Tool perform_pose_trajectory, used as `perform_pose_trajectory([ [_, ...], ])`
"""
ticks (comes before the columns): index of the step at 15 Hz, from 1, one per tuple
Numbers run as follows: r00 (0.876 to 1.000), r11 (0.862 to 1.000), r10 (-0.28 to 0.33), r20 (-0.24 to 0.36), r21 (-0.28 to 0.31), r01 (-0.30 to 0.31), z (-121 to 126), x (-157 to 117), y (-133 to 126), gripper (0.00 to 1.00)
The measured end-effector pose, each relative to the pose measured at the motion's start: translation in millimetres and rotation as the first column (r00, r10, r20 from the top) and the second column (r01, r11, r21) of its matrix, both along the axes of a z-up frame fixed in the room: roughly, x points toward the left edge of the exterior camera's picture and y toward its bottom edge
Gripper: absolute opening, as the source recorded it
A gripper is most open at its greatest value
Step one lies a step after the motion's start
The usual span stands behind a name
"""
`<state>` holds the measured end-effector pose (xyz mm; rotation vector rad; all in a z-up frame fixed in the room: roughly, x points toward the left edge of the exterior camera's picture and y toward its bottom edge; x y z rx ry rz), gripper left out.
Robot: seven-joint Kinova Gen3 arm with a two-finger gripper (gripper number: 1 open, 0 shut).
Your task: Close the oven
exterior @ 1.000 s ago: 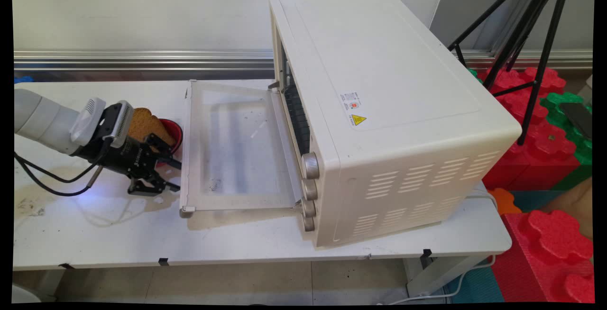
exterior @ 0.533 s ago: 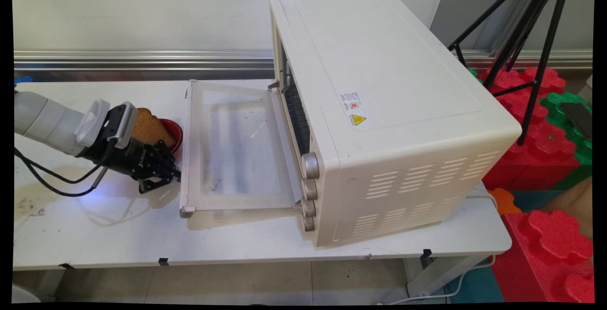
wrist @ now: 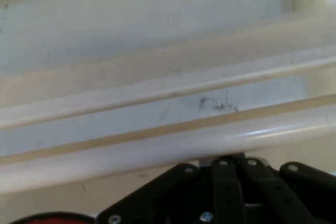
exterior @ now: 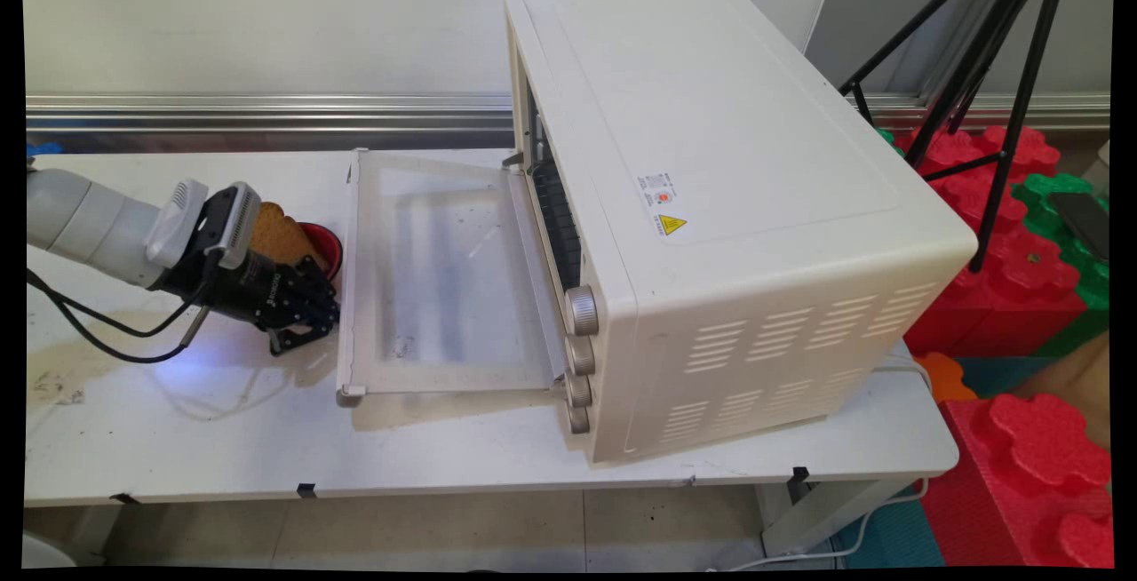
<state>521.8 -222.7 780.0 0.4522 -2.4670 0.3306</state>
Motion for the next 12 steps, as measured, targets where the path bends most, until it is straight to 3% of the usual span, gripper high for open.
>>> perform_pose_trajectory([
  [12,0.992,0.998,0.024,-0.128,-0.052,-0.031,30,-18,-1,0.0],
])
